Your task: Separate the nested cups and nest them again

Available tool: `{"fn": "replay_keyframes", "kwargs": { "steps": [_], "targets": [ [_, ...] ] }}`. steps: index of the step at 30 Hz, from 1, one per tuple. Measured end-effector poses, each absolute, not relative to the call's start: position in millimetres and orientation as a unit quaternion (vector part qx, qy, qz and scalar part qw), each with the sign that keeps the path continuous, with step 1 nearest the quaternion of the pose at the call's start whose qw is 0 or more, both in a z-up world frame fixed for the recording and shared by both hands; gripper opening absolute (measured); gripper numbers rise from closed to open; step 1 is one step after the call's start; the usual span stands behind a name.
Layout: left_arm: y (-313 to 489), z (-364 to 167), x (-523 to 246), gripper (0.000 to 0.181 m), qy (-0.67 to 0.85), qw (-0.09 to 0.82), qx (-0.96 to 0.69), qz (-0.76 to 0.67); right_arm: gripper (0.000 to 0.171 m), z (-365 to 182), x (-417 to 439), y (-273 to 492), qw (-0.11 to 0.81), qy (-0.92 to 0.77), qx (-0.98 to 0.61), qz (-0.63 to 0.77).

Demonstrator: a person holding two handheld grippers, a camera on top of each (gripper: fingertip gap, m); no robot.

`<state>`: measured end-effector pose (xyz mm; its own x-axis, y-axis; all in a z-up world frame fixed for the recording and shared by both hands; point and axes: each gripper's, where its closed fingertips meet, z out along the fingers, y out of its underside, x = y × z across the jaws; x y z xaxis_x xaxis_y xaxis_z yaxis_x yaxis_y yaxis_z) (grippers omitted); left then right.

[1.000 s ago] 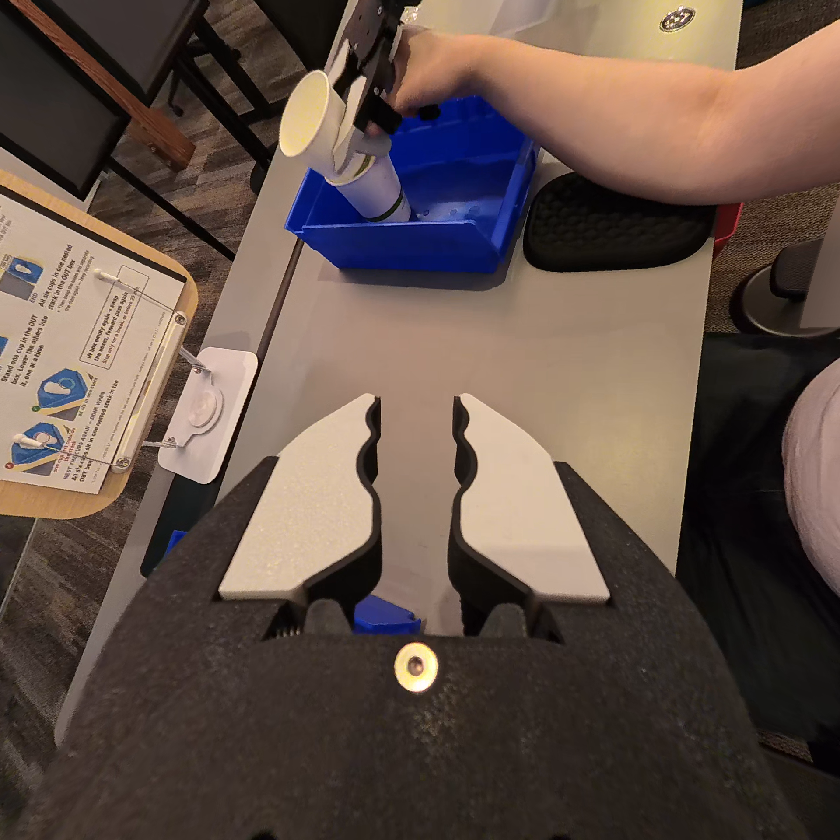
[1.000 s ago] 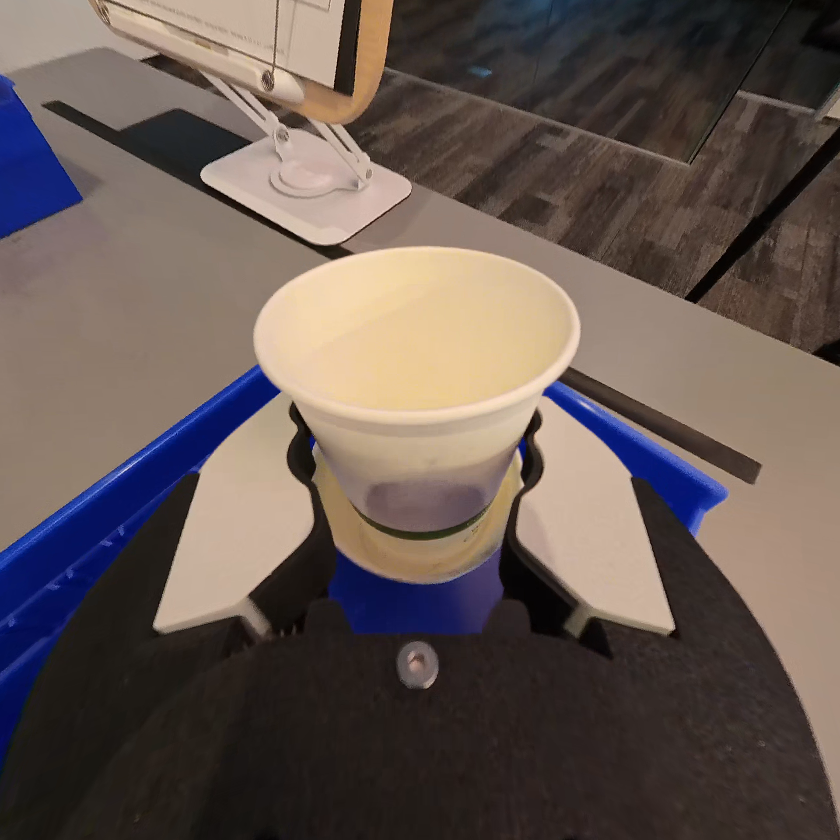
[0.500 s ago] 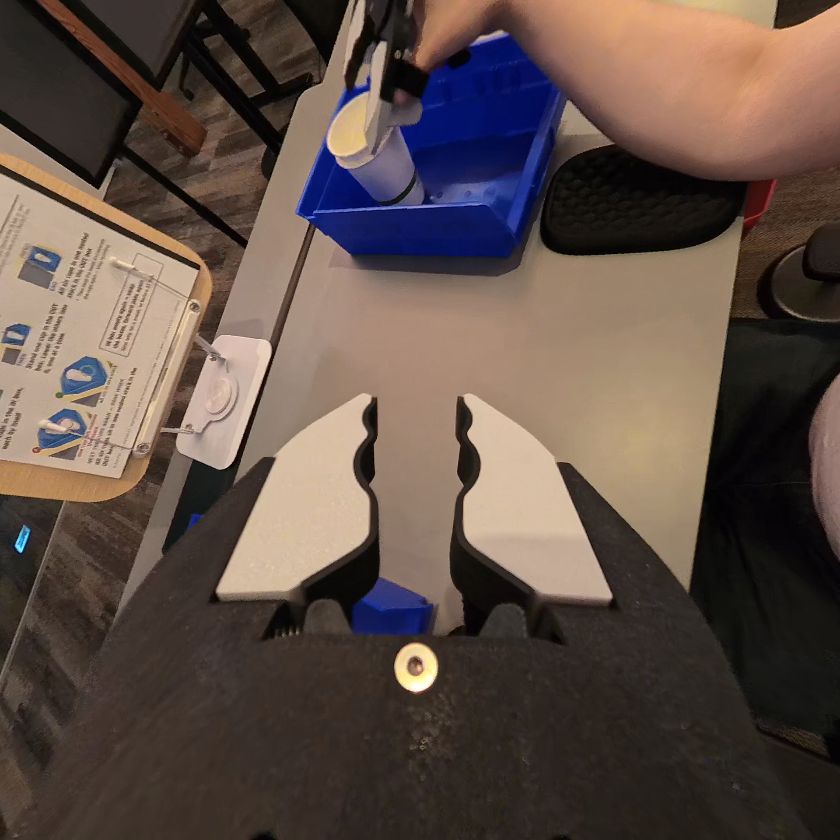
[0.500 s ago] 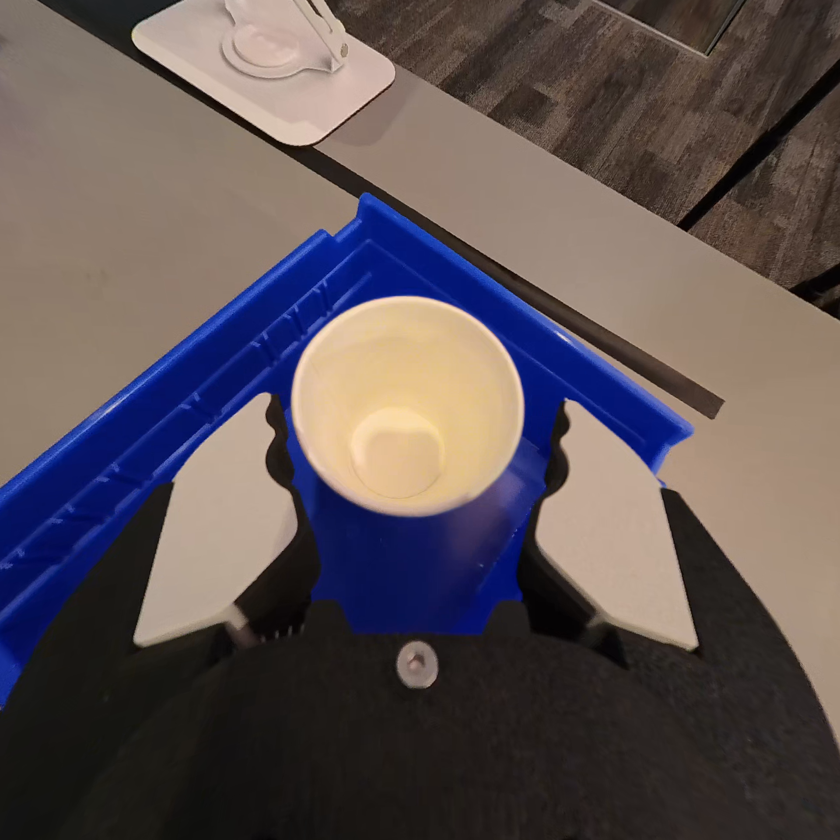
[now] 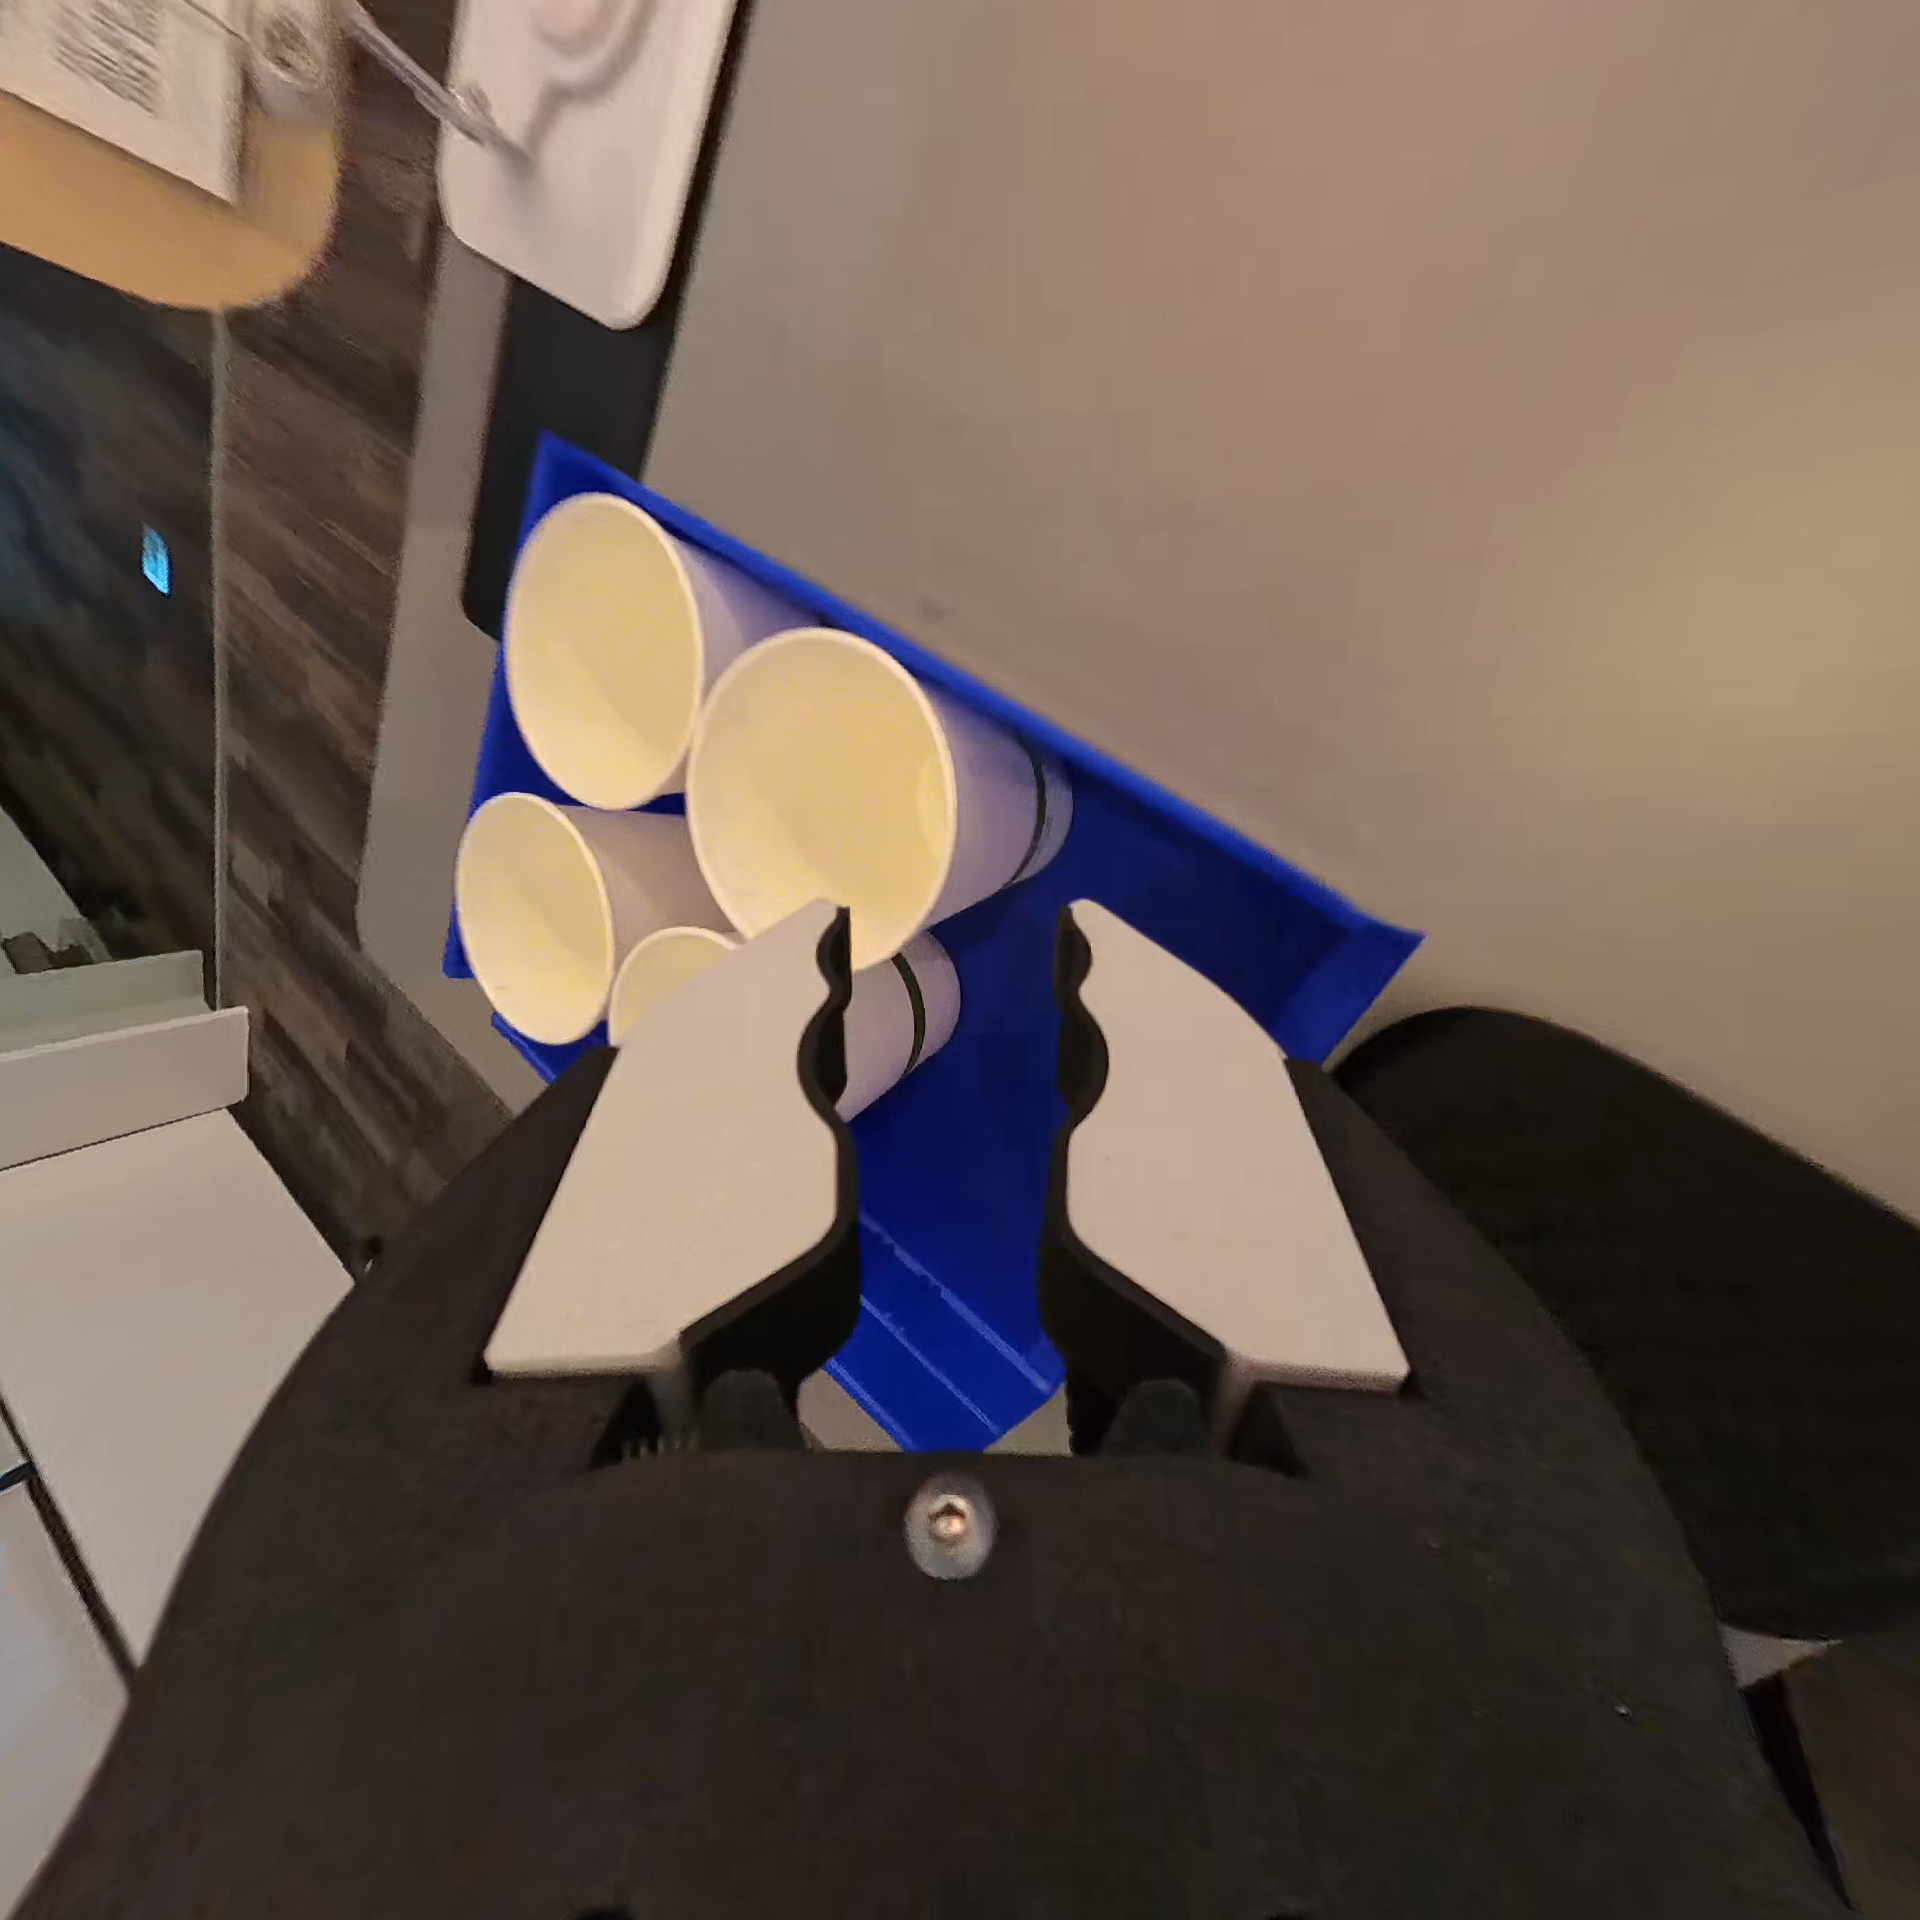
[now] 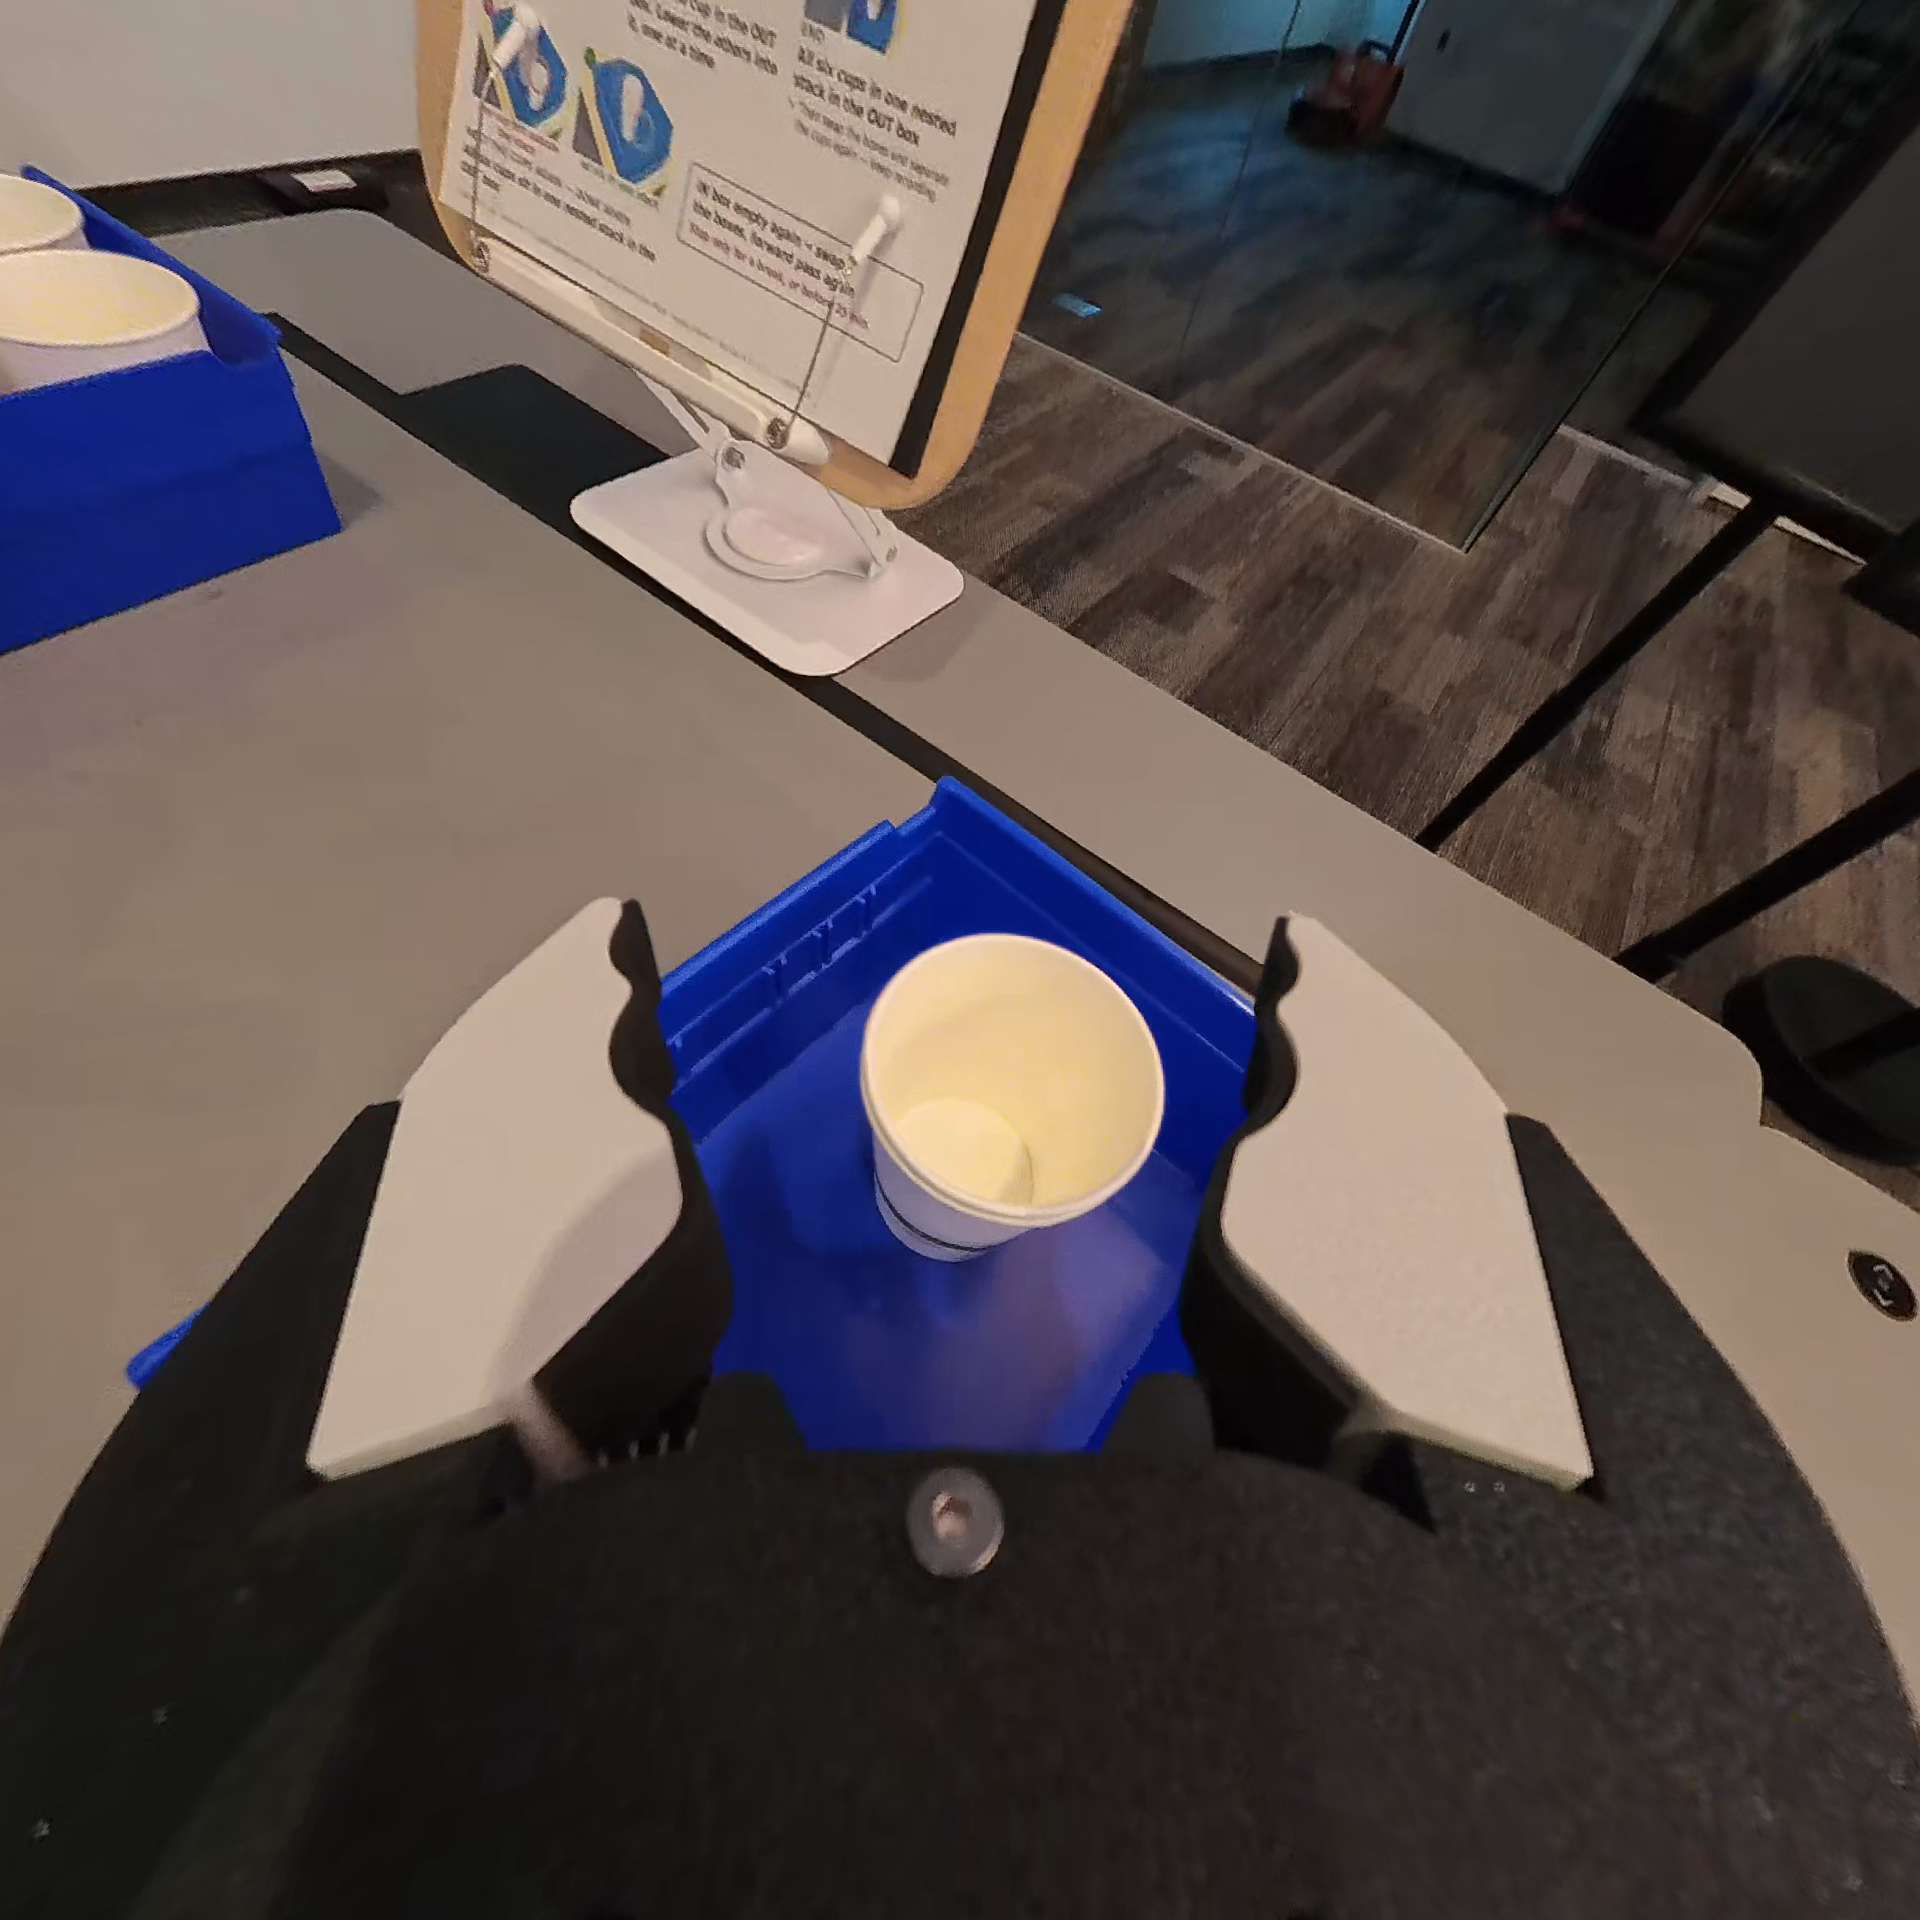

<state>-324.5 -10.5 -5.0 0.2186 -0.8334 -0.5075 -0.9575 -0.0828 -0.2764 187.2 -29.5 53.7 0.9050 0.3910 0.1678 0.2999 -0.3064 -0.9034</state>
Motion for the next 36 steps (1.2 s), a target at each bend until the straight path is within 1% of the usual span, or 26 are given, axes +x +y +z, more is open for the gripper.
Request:
{"fn": "replay_keyframes", "kwargs": {
  "steps": [4,10,14,15,17,18,27,33,36],
  "targets": [
    [4,-33,-326,0.038,0.650,0.244,-0.710,0.117,0.108,47,186,-27,0.536,-0.218,-0.815,0.037],
    [21,-60,-330,0.031,0.673,0.195,-0.700,0.138,0.108,41,185,-23,0.526,-0.220,-0.820,0.036],
    [26,-73,-331,0.030,0.680,0.172,-0.696,0.151,0.108,40,183,-23,0.525,-0.225,-0.820,0.038],
    [26,-75,-331,0.027,0.682,0.167,-0.696,0.151,0.108,40,183,-23,0.525,-0.224,-0.820,0.039],
    [25,-77,-331,0.013,0.684,0.159,-0.697,0.146,0.108,39,184,-22,0.524,-0.223,-0.821,0.041],
    [25,-77,-331,0.009,0.684,0.159,-0.697,0.145,0.107,38,184,-22,0.524,-0.222,-0.821,0.042],
    [20,-71,-332,0.001,0.685,0.154,-0.699,0.136,0.107,34,185,-20,0.519,-0.222,-0.824,0.046],
    [12,-48,-331,0.001,0.687,0.157,-0.696,0.136,0.107,32,186,-21,0.514,-0.223,-0.827,0.043],
    [7,-28,-332,0.001,0.694,0.155,-0.686,0.155,0.107,41,186,-22,0.523,-0.224,-0.822,0.023]
  ]
}}
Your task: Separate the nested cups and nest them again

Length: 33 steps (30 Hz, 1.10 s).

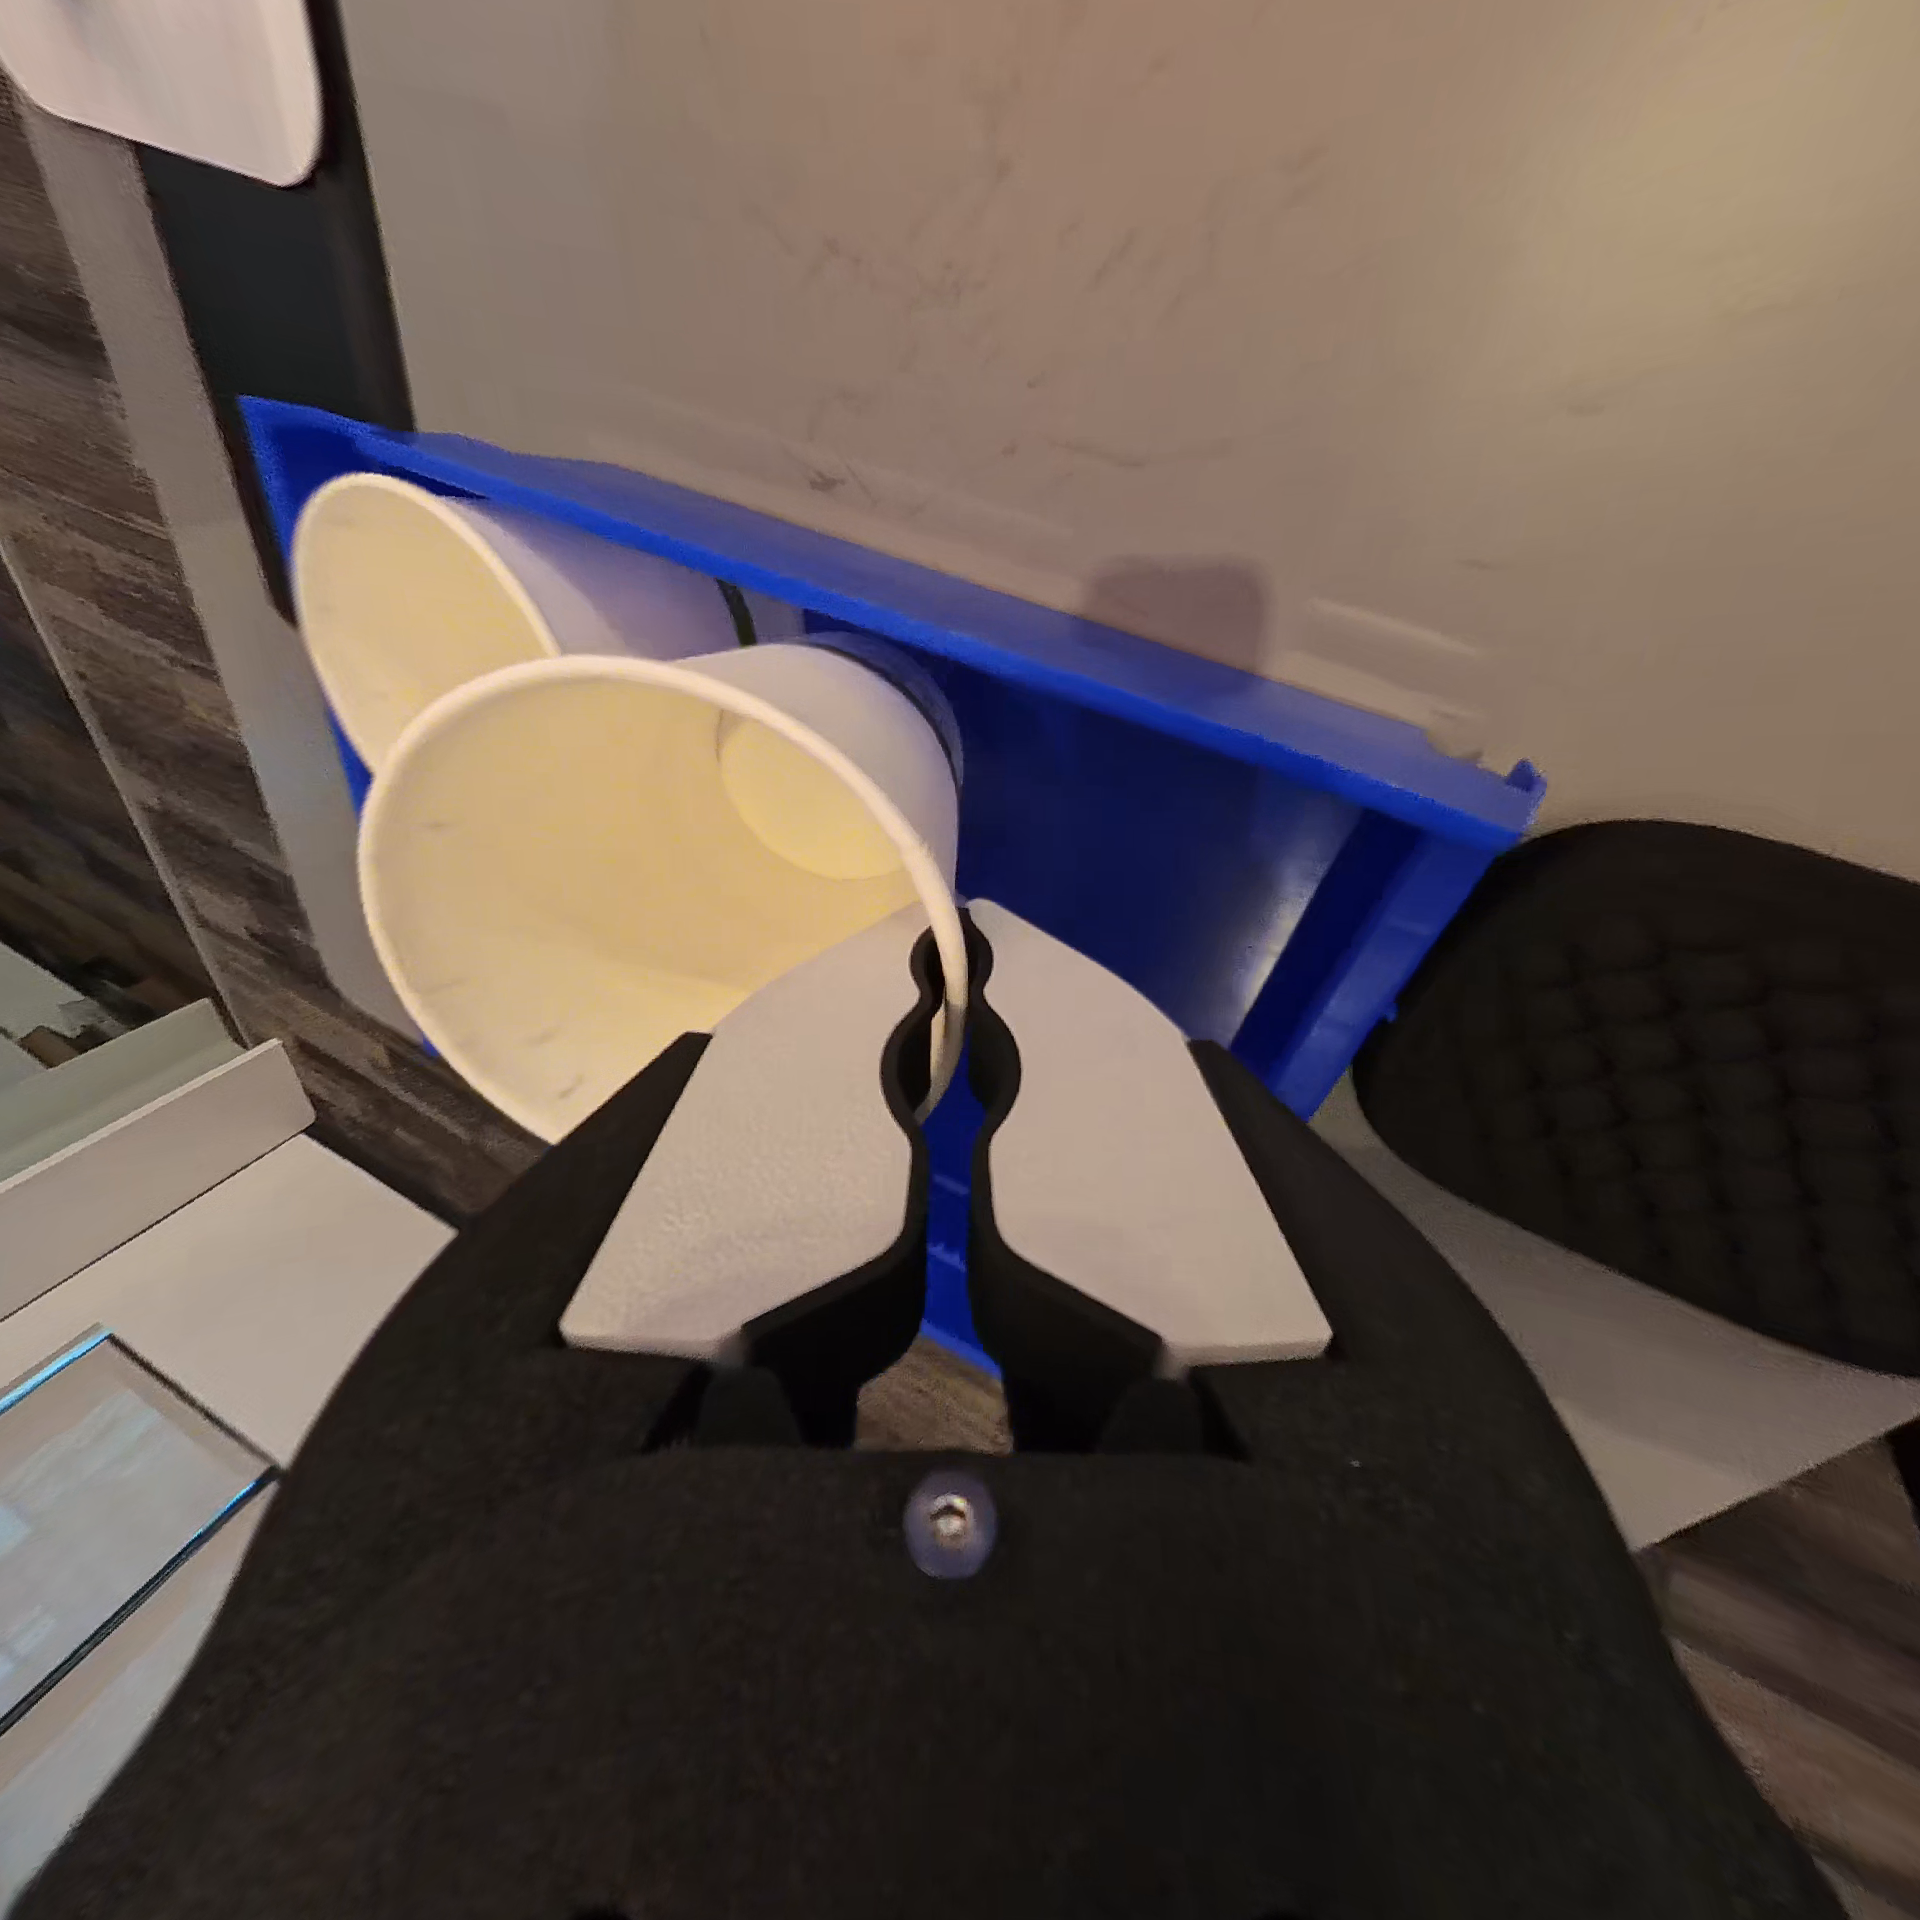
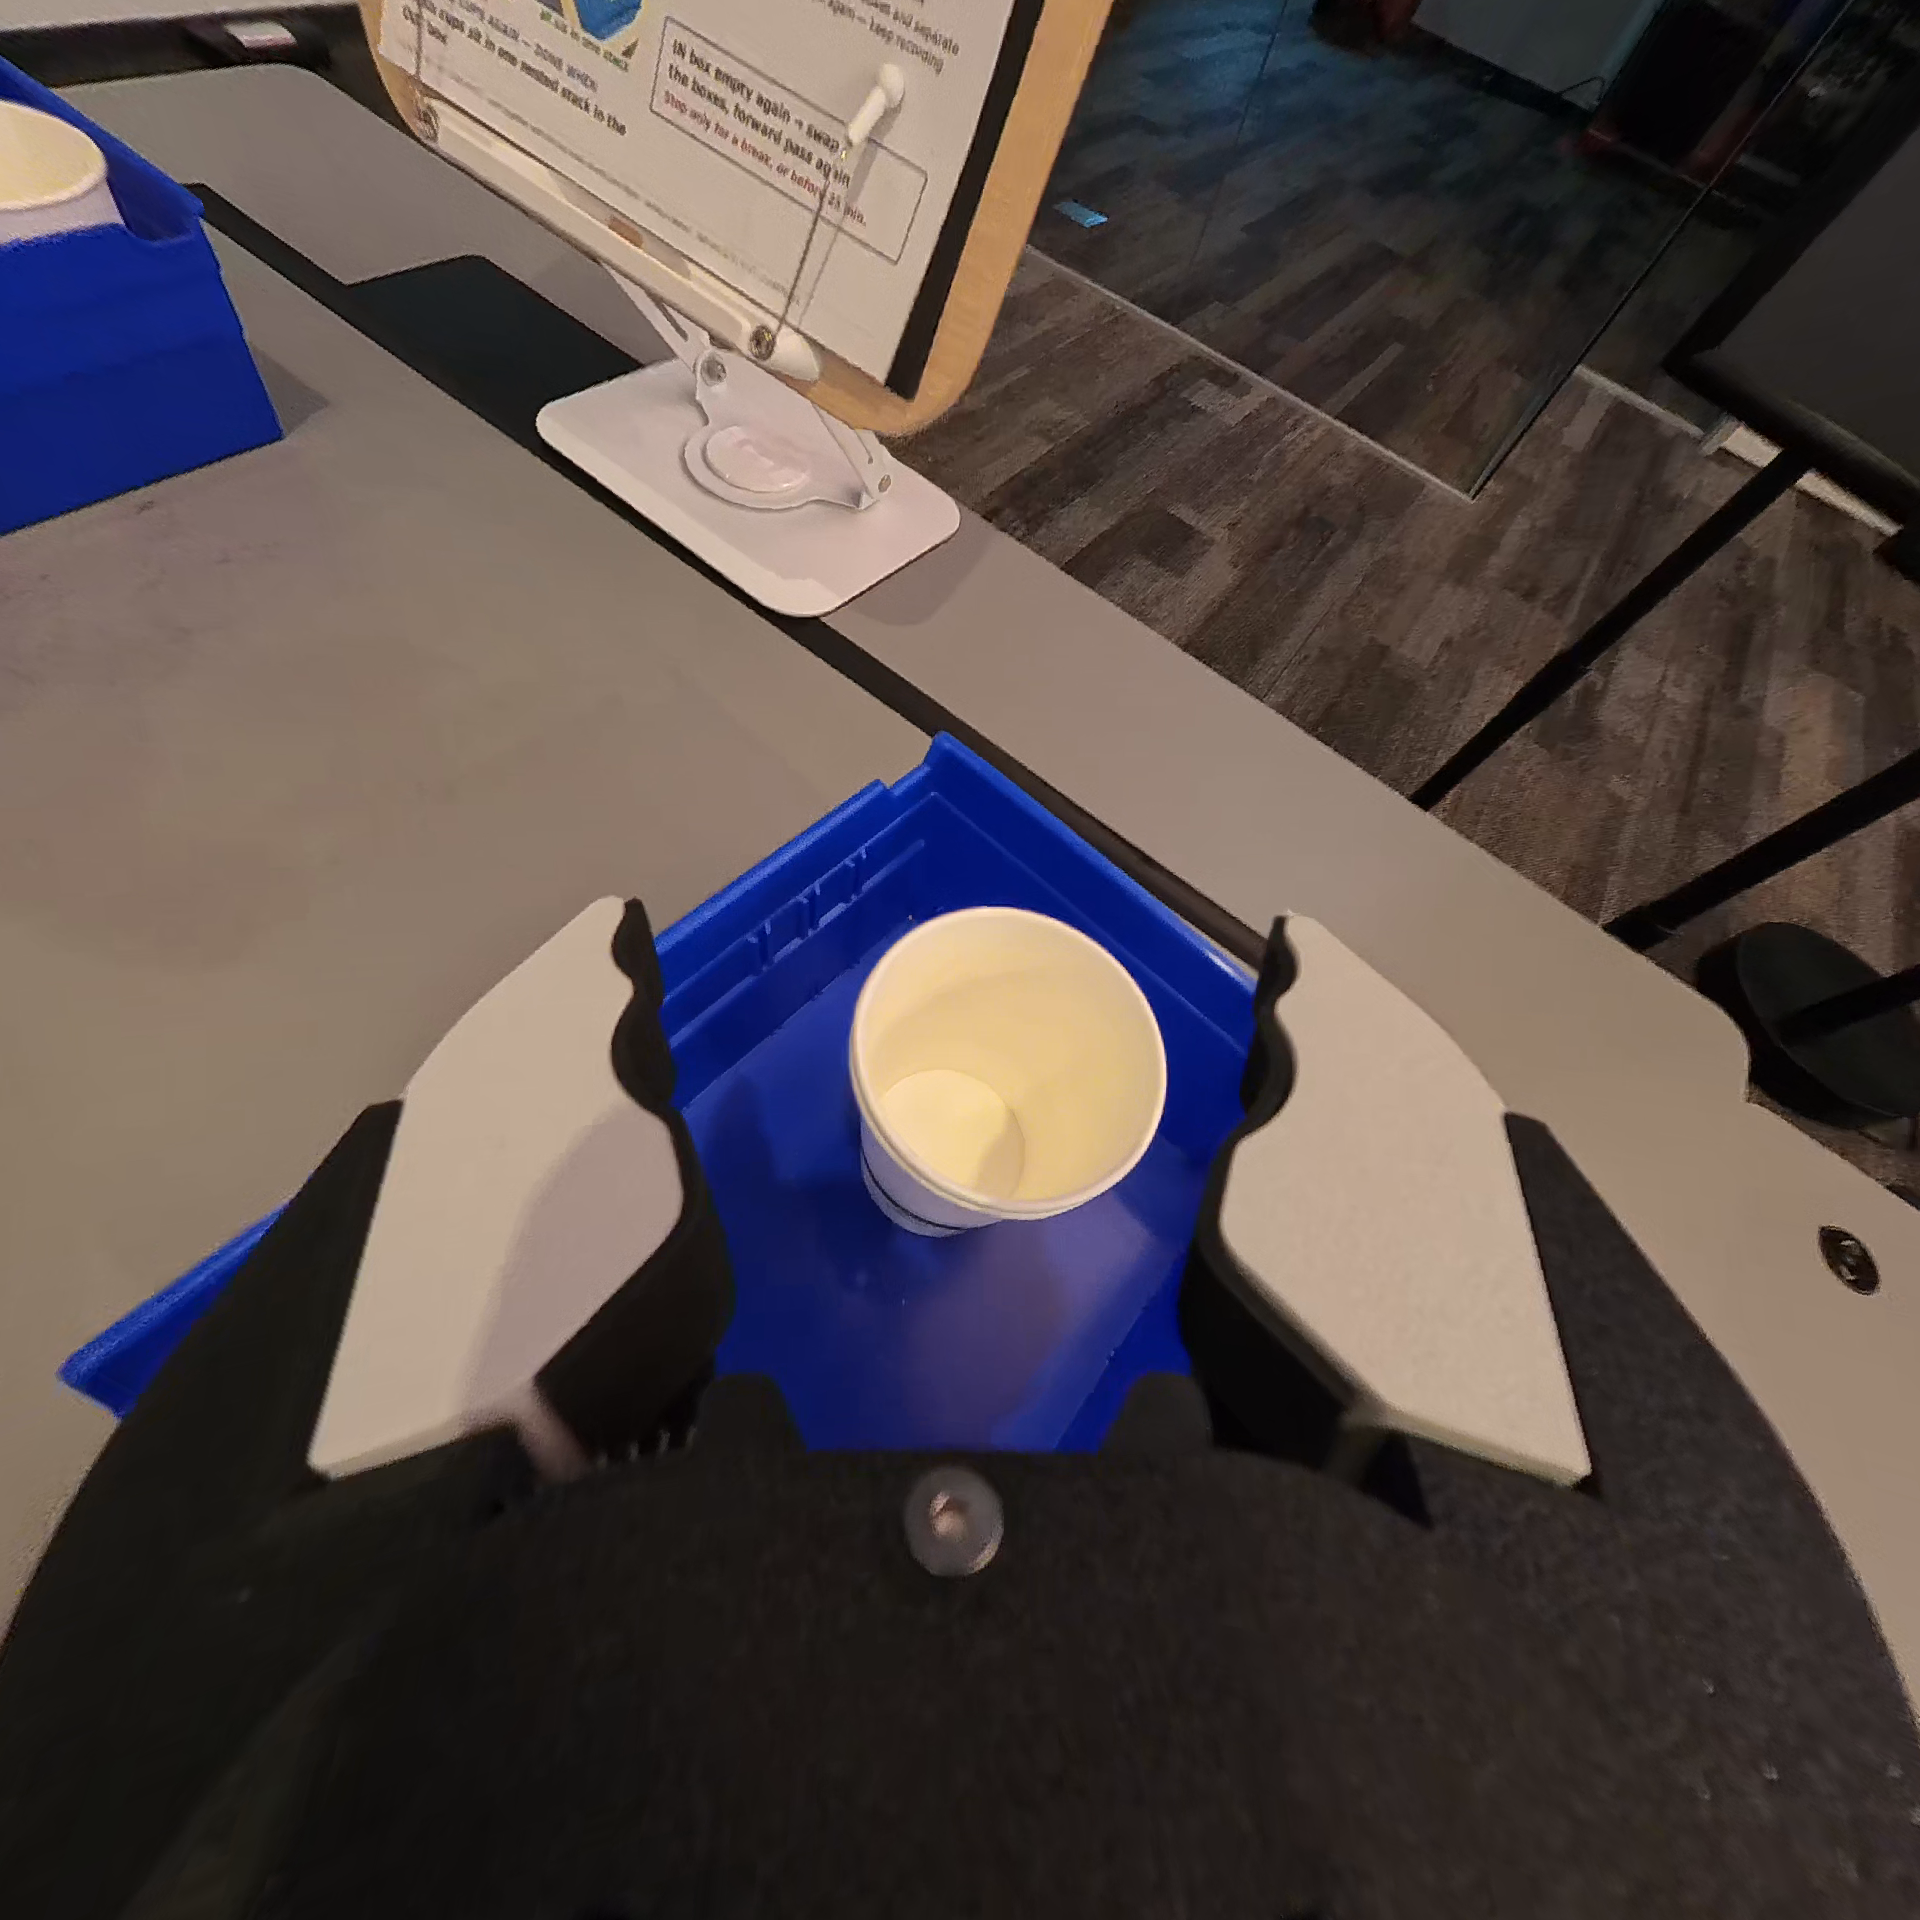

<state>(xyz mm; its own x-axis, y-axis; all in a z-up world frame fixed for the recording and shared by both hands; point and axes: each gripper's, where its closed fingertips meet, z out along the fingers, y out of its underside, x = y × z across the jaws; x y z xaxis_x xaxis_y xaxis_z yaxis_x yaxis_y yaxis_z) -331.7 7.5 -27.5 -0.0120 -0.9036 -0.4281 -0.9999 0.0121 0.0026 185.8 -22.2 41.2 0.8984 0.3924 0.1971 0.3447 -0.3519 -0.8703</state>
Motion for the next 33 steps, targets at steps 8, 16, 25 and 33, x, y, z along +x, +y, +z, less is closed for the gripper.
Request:
{"fn": "replay_keyframes", "kwargs": {
  "steps": [8,16,25,33],
  "targets": [
    [-42,52,-266,0.001,0.737,0.209,-0.639,0.066,0.106,100,104,-51,0.586,-0.312,-0.742,0.088],
    [-151,62,-170,0.000,0.834,0.212,-0.503,-0.078,0.105,115,-63,-143,0.476,-0.512,-0.564,0.440],
    [-197,55,-132,0.000,0.881,0.198,-0.423,-0.077,0.111,79,-109,-158,0.393,-0.567,-0.548,0.473],
    [-207,55,-125,0.000,0.889,0.194,-0.407,-0.077,0.110,56,-122,-174,0.340,-0.611,-0.534,0.475]
  ]
}}
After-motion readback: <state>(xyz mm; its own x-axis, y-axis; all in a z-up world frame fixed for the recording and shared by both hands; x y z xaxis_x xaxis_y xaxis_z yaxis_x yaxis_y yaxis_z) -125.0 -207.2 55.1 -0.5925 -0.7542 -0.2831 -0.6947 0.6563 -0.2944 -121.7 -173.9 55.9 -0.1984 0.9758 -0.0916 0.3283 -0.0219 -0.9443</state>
